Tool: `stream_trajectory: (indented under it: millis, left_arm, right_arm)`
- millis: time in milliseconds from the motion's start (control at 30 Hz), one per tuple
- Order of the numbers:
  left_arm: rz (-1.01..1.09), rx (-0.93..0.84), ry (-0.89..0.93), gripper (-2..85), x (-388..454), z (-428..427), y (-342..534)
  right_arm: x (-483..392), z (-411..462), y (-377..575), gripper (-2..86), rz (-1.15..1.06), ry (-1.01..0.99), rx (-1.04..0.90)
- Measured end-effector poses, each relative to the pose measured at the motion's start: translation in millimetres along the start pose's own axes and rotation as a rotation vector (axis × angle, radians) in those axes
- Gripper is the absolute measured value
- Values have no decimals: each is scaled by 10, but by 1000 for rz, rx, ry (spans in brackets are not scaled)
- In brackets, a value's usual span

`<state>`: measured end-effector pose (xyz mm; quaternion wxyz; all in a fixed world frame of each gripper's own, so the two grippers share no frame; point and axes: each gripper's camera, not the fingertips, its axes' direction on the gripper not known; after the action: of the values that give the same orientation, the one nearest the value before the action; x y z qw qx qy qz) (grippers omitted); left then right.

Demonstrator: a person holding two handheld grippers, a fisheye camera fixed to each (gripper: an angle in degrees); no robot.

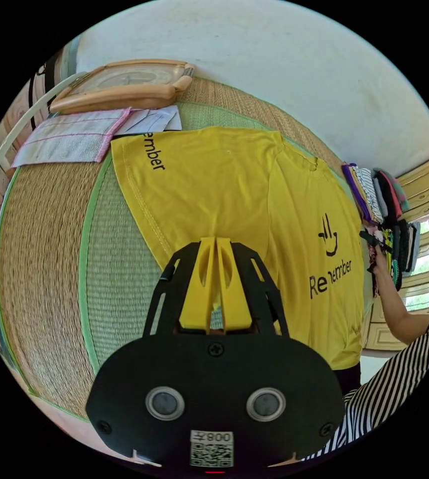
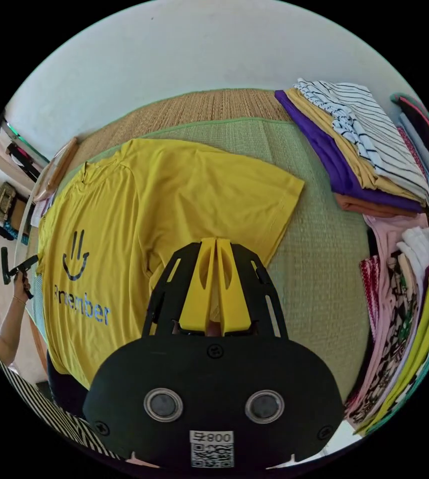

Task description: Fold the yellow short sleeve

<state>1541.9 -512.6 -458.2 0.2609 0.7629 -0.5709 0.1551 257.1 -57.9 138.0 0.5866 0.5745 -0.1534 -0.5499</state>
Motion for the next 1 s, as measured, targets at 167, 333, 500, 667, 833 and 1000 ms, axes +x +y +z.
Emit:
stream_trajectory:
  millis: [167, 333, 500, 667, 833, 1000]
  left_arm:
    - [-44, -3, -83, 2, -158, -68, 17]
    - [-42, 11, -101, 3, -132, -71, 125]
    - [0, 117, -79, 4, 30, -239, 251]
    - [110, 183, 9, 4, 235, -253, 114]
    - [133, 134, 88, 4, 357, 145, -329]
    - [96, 94, 33, 4, 385, 501, -679]
  right_arm:
    - [121, 27, -169, -3, -23, 93, -45]
    - [400, 31, -176, -3, 34, 8, -38]
    - [494, -132, -14, -2, 84, 19, 34]
    - [337, -264, -78, 0, 36, -58, 124]
    - [-156, -19, -517, 0, -85, -72, 106]
    - [-361, 448, -977, -1, -110, 33, 17]
